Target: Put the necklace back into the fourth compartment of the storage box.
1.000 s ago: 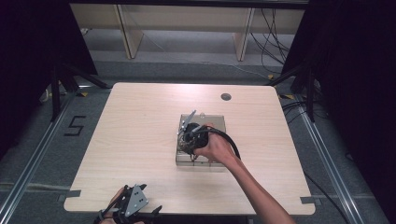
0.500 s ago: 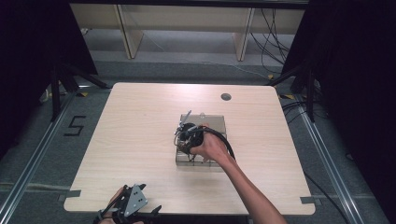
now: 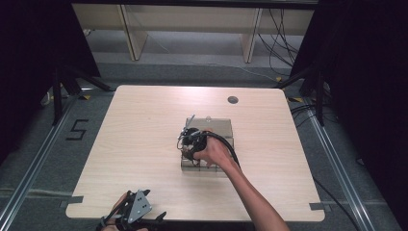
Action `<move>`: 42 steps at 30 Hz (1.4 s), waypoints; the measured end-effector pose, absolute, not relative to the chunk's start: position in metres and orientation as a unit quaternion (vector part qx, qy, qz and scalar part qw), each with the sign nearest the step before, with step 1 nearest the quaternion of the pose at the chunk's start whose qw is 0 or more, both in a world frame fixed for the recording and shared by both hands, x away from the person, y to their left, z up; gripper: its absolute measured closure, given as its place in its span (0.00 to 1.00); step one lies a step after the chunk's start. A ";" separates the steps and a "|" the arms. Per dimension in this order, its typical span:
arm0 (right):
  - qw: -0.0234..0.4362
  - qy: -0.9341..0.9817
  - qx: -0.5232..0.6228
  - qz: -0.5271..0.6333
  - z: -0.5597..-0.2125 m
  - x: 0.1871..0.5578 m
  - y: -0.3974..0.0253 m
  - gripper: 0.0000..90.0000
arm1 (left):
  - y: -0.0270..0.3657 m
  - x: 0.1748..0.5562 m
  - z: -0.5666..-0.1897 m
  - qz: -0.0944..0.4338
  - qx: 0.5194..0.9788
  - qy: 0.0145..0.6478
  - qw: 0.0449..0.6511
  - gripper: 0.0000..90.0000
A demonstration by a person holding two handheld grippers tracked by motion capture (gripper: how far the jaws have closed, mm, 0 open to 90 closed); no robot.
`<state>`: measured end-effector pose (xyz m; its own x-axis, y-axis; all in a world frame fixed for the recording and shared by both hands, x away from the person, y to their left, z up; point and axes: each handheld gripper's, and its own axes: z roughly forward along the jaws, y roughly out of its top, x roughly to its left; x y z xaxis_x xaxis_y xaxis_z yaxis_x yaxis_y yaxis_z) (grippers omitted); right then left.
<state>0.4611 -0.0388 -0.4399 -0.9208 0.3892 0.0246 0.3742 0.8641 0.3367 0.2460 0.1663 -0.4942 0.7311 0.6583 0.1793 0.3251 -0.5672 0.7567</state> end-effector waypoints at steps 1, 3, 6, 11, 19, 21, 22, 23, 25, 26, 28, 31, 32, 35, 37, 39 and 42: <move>0.022 0.965 0.202 0.165 -0.441 0.462 -0.038 0.87 | 0.166 0.246 -0.494 0.228 0.855 0.288 0.366 0.17; 0.023 0.965 0.204 0.165 -0.442 0.462 -0.037 0.87 | 0.166 0.246 -0.494 0.228 0.856 0.287 0.365 0.17; 0.013 0.963 0.210 0.170 -0.445 0.462 -0.035 0.87 | 0.169 0.247 -0.493 0.229 0.867 0.269 0.351 0.17; 0.015 0.964 0.206 0.166 -0.450 0.464 -0.038 0.87 | 0.169 0.248 -0.492 0.231 0.868 0.267 0.350 0.17; 0.006 0.965 0.205 0.161 -0.456 0.464 -0.041 0.87 | 0.166 0.246 -0.495 0.226 0.859 0.285 0.360 0.17; 0.004 0.966 0.204 0.161 -0.457 0.464 -0.041 0.87 | 0.166 0.246 -0.495 0.228 0.857 0.285 0.363 0.17; 0.003 0.966 0.203 0.159 -0.457 0.464 -0.041 0.86 | 0.167 0.247 -0.493 0.227 0.865 0.276 0.354 0.17; 0.005 0.967 0.202 0.158 -0.458 0.463 -0.041 0.82 | 0.167 0.247 -0.494 0.227 0.865 0.277 0.353 0.17; 0.001 0.964 0.210 0.162 -0.457 0.462 -0.042 0.77 | 0.168 0.247 -0.493 0.227 0.866 0.273 0.352 0.17; 0.001 0.964 0.210 0.162 -0.457 0.462 -0.042 0.77 | 0.168 0.247 -0.493 0.227 0.866 0.273 0.352 0.17; 0.007 0.961 0.218 0.170 -0.454 0.462 -0.044 0.73 | 0.168 0.247 -0.493 0.227 0.864 0.275 0.355 0.17; 0.010 0.954 0.225 0.198 -0.444 0.461 -0.049 0.68 | 0.166 0.246 -0.495 0.225 0.859 0.284 0.361 0.17; 0.012 0.952 0.226 0.204 -0.440 0.460 -0.051 0.67 | 0.168 0.247 -0.494 0.226 0.866 0.272 0.352 0.17; 0.005 0.946 0.234 0.223 -0.433 0.457 -0.056 0.62 | 0.167 0.247 -0.494 0.226 0.865 0.275 0.355 0.17; 0.008 0.944 0.235 0.231 -0.428 0.454 -0.063 0.60 | 0.168 0.247 -0.494 0.226 0.864 0.277 0.355 0.17; 0.012 0.943 0.232 0.237 -0.425 0.451 -0.067 0.59 | 0.168 0.247 -0.493 0.226 0.866 0.274 0.352 0.17; 0.012 0.941 0.235 0.243 -0.421 0.445 -0.073 0.58 | 0.168 0.247 -0.493 0.226 0.866 0.273 0.352 0.17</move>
<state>0.4451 -0.0733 -0.4207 -0.8895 0.4477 0.0911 0.4358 0.7717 0.4632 0.2470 0.1678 -0.4935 0.7488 0.6319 0.1997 0.3131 -0.6030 0.7338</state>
